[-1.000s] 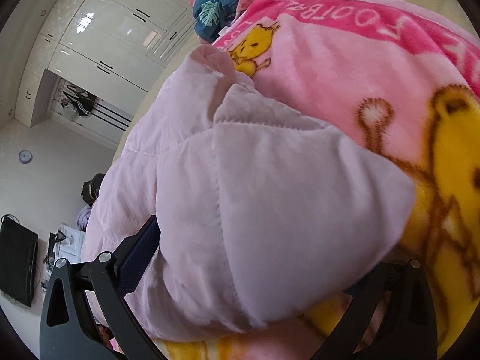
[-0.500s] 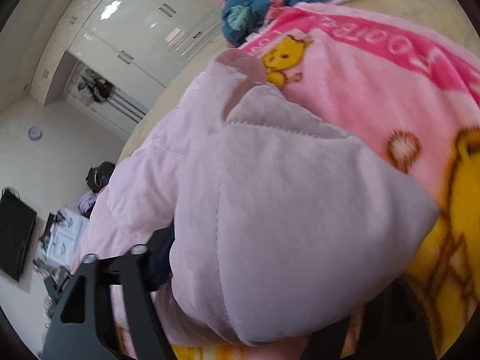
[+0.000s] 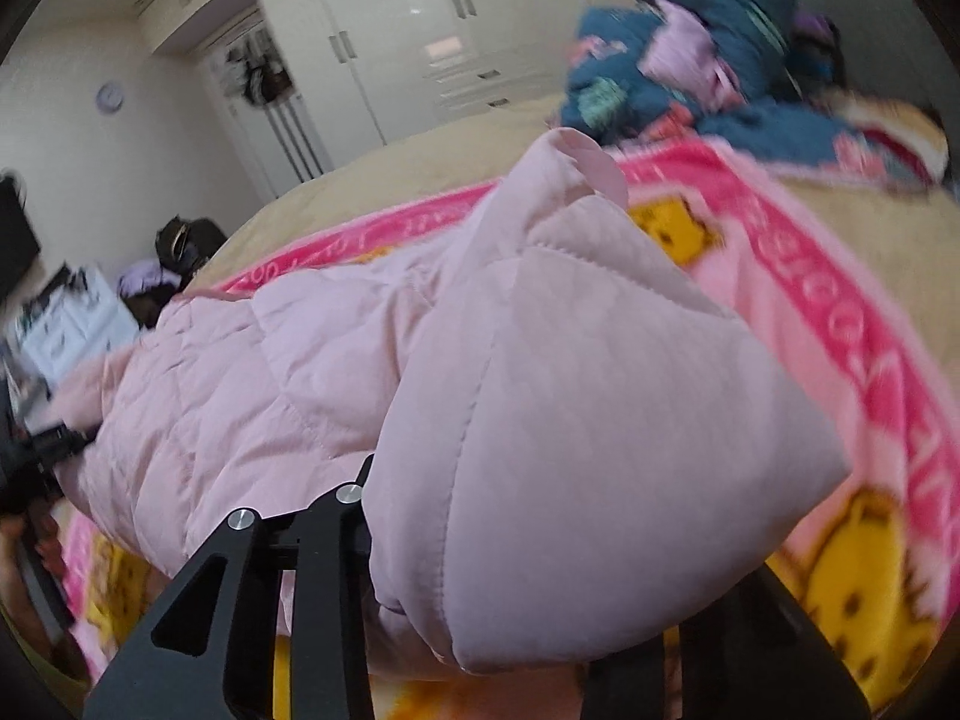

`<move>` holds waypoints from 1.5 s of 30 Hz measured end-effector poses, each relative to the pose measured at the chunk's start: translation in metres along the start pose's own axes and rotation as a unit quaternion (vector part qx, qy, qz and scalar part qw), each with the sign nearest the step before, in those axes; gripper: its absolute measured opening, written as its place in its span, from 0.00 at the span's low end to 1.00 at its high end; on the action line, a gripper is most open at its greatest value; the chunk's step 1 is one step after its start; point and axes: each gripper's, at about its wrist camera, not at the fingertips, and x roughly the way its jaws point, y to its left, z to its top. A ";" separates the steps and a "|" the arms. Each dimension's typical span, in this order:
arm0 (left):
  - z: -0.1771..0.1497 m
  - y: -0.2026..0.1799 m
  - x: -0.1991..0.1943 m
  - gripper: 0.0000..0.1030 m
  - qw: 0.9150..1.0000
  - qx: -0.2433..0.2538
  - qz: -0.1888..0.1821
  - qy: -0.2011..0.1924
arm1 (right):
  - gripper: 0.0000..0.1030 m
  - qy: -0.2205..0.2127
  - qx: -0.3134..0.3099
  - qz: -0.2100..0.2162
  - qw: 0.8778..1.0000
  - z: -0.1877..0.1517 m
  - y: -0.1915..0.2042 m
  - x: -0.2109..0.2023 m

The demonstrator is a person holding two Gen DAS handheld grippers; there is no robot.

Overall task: Fold large clothes
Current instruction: 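Lift the bundle edge with both grippers and roll it over the jacket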

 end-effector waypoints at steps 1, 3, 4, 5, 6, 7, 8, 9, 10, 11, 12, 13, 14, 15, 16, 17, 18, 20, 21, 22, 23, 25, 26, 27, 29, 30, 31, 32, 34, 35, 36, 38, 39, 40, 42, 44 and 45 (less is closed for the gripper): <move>0.001 -0.003 -0.005 0.31 1.000 0.007 -0.001 -0.003 | 0.30 -0.004 -0.017 -0.002 1.000 0.004 0.005 -0.003; 0.005 -0.010 -0.012 0.30 1.000 0.019 -0.003 -0.009 | 0.29 -0.016 -0.047 -0.001 0.999 0.011 0.017 -0.010; 0.006 -0.012 -0.016 0.29 1.000 0.025 -0.004 -0.011 | 0.29 -0.022 -0.059 0.002 0.998 0.014 0.021 -0.014; 0.006 -0.015 -0.023 0.29 0.999 0.033 -0.005 -0.016 | 0.28 -0.031 -0.078 0.005 0.996 0.017 0.030 -0.023; 0.005 -0.018 -0.030 0.29 0.999 0.039 -0.007 -0.020 | 0.28 -0.040 -0.091 0.008 0.995 0.018 0.036 -0.029; 0.005 -0.019 -0.035 0.29 0.999 0.043 -0.009 -0.022 | 0.27 -0.048 -0.106 0.008 0.993 0.019 0.042 -0.035; 0.004 -0.022 -0.042 0.29 0.998 0.049 -0.012 -0.027 | 0.27 -0.054 -0.117 0.008 0.992 0.019 0.047 -0.041; 0.002 -0.023 -0.049 0.28 0.998 0.053 -0.014 -0.030 | 0.27 -0.063 -0.133 0.011 0.989 0.018 0.055 -0.049; 0.001 -0.025 -0.053 0.28 0.998 0.057 -0.016 -0.032 | 0.27 -0.068 -0.140 0.015 0.988 0.017 0.059 -0.055; -0.001 -0.026 -0.059 0.28 0.997 0.061 -0.018 -0.035 | 0.27 -0.072 -0.148 0.018 0.986 0.015 0.063 -0.061; -0.003 -0.027 -0.065 0.28 0.997 0.065 -0.021 -0.036 | 0.26 -0.075 -0.155 0.020 0.985 0.014 0.067 -0.067; -0.005 -0.028 -0.071 0.28 0.997 0.068 -0.023 -0.037 | 0.26 -0.077 -0.160 0.021 0.984 0.012 0.068 -0.071; -0.006 -0.028 -0.075 0.28 0.997 0.069 -0.025 -0.038 | 0.26 -0.080 -0.163 0.023 0.983 0.010 0.070 -0.076; -0.008 -0.028 -0.080 0.28 0.996 0.071 -0.027 -0.039 | 0.26 -0.081 -0.164 0.027 0.983 0.009 0.071 -0.080; -0.011 -0.028 -0.085 0.28 0.996 0.072 -0.028 -0.040 | 0.26 -0.082 -0.164 0.029 0.983 0.008 0.072 -0.084; -0.012 -0.028 -0.088 0.28 0.996 0.072 -0.029 -0.039 | 0.26 -0.083 -0.164 0.030 0.982 0.006 0.071 -0.087; -0.014 -0.028 -0.091 0.28 0.996 0.073 -0.030 -0.039 | 0.26 -0.083 -0.163 0.032 0.983 0.005 0.070 -0.090; -0.019 -0.026 -0.098 0.28 0.996 0.075 -0.031 -0.039 | 0.26 -0.081 -0.160 0.035 0.983 0.001 0.067 -0.096; -0.021 -0.026 -0.101 0.28 0.996 0.077 -0.031 -0.039 | 0.26 -0.080 -0.160 0.036 0.983 0.000 0.065 -0.098; -0.023 -0.025 -0.103 0.28 0.996 0.077 -0.032 -0.038 | 0.26 -0.079 -0.159 0.036 0.983 -0.003 0.064 -0.101; -0.027 -0.024 -0.107 0.28 0.996 0.077 -0.033 -0.038 | 0.26 -0.079 -0.155 0.035 0.984 -0.007 0.065 -0.107; -0.033 -0.021 -0.113 0.28 0.996 0.080 -0.033 -0.037 | 0.26 -0.077 -0.153 0.035 0.985 -0.014 0.064 -0.115; -0.035 -0.020 -0.115 0.28 0.996 0.081 -0.033 -0.037 | 0.26 -0.078 -0.153 0.036 0.984 -0.018 0.063 -0.118; -0.038 -0.019 -0.118 0.28 0.995 0.082 -0.032 -0.036 | 0.26 -0.078 -0.154 0.035 0.984 -0.021 0.066 -0.121; -0.044 -0.016 -0.122 0.28 0.995 0.083 -0.032 -0.035 | 0.26 -0.079 -0.154 0.035 0.984 -0.029 0.065 -0.127; -0.047 -0.015 -0.124 0.28 0.995 0.084 -0.031 -0.035 | 0.26 -0.078 -0.153 0.035 0.984 -0.033 0.066 -0.130; -0.049 -0.014 -0.126 0.28 0.995 0.084 -0.031 -0.034 | 0.26 -0.079 -0.154 0.034 0.984 -0.036 0.066 -0.133; -0.051 -0.013 -0.128 0.28 0.995 0.084 -0.031 -0.033 | 0.26 -0.080 -0.155 0.034 0.984 -0.039 0.067 -0.136; -0.055 -0.010 -0.132 0.28 0.995 0.086 -0.031 -0.034 | 0.26 -0.081 -0.155 0.034 0.984 -0.043 0.067 -0.140; -0.057 -0.010 -0.133 0.28 0.995 0.086 -0.030 -0.034 | 0.26 -0.082 -0.155 0.034 0.984 -0.046 0.068 -0.142; -0.059 -0.008 -0.135 0.28 0.995 0.086 -0.031 -0.035 | 0.26 -0.083 -0.156 0.033 0.984 -0.048 0.069 -0.144; -0.063 -0.006 -0.138 0.28 0.995 0.086 -0.030 -0.035 | 0.26 -0.084 -0.157 0.034 0.983 -0.050 0.068 -0.147; -0.065 -0.005 -0.139 0.28 0.995 0.086 -0.030 -0.036 | 0.26 -0.083 -0.157 0.034 0.983 -0.051 0.067 -0.147; -0.067 -0.003 -0.139 0.28 0.995 0.086 -0.029 -0.036 | 0.26 -0.084 -0.157 0.034 0.983 -0.053 0.067 -0.148; -0.070 0.001 -0.140 0.28 0.995 0.086 -0.027 -0.035 | 0.26 -0.084 -0.157 0.034 0.983 -0.055 0.067 -0.150; -0.074 0.005 -0.141 0.29 0.996 0.085 -0.025 -0.034 | 0.26 -0.084 -0.158 0.035 0.983 -0.058 0.069 -0.151; -0.076 0.007 -0.141 0.29 0.996 0.084 -0.024 -0.033 | 0.26 -0.085 -0.159 0.033 0.983 -0.059 0.069 -0.151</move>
